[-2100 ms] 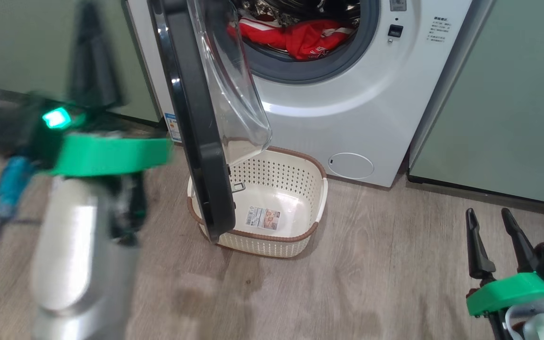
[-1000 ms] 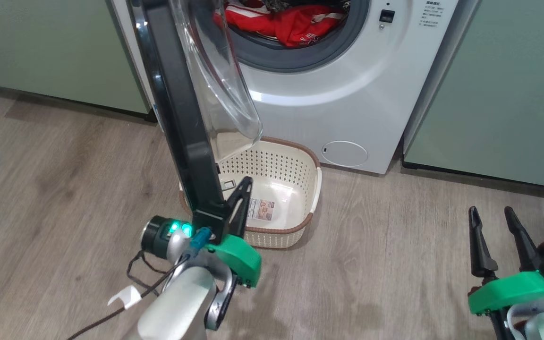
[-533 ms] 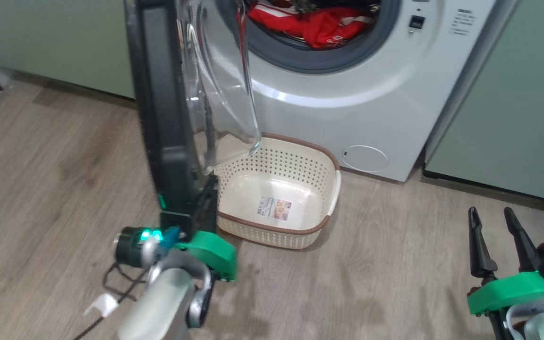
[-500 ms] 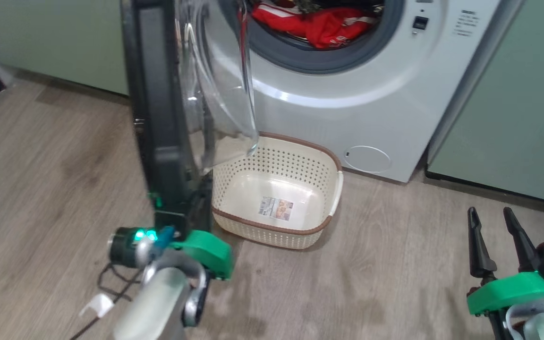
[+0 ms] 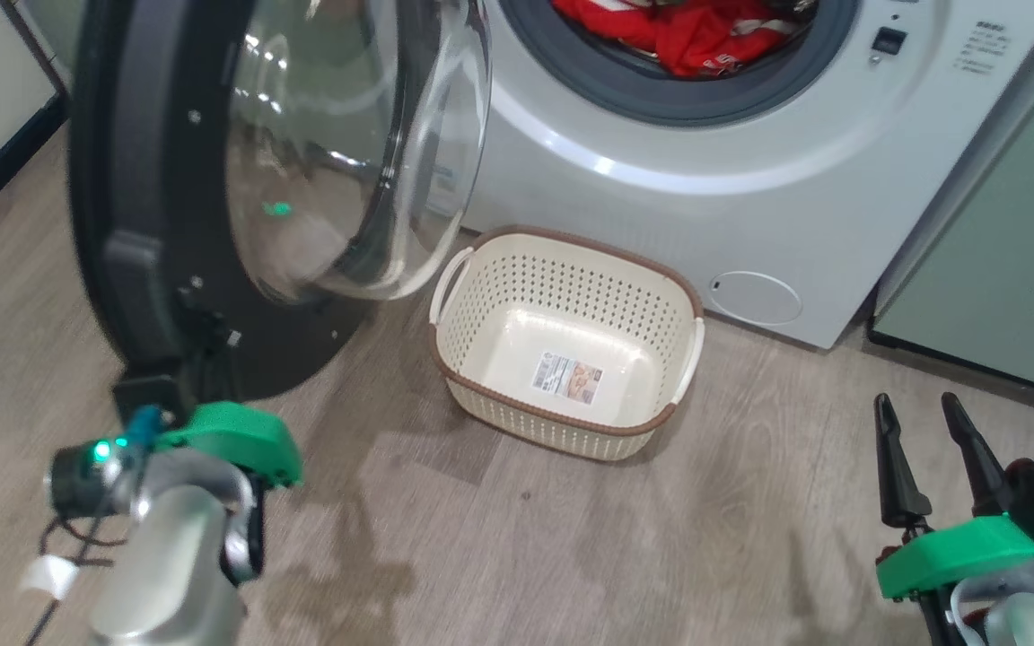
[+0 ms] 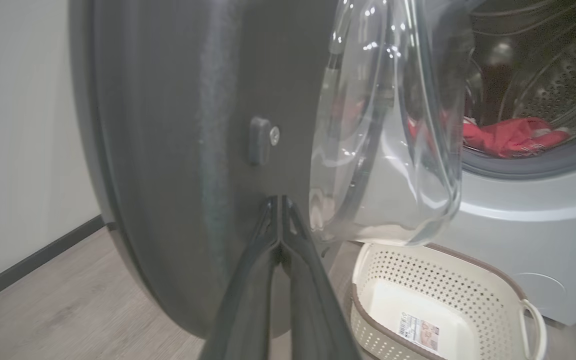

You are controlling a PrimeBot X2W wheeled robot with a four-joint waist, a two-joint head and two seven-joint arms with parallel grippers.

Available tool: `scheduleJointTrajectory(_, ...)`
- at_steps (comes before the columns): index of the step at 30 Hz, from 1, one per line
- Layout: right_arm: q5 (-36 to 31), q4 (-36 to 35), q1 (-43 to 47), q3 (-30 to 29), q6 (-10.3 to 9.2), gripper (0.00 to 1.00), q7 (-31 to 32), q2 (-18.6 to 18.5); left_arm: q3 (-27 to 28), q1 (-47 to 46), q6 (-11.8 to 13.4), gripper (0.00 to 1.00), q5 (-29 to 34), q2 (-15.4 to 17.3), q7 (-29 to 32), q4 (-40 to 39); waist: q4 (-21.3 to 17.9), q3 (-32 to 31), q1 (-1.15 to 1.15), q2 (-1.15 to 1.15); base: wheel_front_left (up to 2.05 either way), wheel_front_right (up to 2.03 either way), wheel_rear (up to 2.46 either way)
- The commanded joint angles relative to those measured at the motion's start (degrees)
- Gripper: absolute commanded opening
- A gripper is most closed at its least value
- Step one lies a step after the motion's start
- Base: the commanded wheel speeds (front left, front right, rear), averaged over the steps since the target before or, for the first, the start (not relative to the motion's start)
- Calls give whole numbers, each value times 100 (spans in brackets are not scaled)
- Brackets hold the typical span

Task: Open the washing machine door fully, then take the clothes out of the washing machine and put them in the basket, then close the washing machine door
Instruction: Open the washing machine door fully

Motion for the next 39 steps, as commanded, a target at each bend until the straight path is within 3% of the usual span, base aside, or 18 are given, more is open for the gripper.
scheduleJointTrajectory(1, -15, -190, -134, 118, -4, 100, -52, -102, 401, -383, -5, 0, -36, 220, -43, -73, 64, 78, 0, 0, 0, 0, 0)
scheduleJointTrajectory(11, -12, -206, -352, 236, -4, 100, -52, -239, 1450, -963, -264, 0, 4, 276, -43, 407, 140, 423, 0, 0, 0, 0, 0)
scheduleJointTrajectory(25, 0, -183, -629, 394, -4, 100, -52, -339, 2478, -1510, -549, 0, 379, 405, -43, 1148, -63, 789, 0, 0, 0, 0, 0)
scheduleJointTrajectory(39, 27, -88, -404, 282, -4, 100, -52, -79, 2849, -1132, -970, 0, 849, 199, -43, 1055, -305, 310, 0, 0, 0, 0, 0)
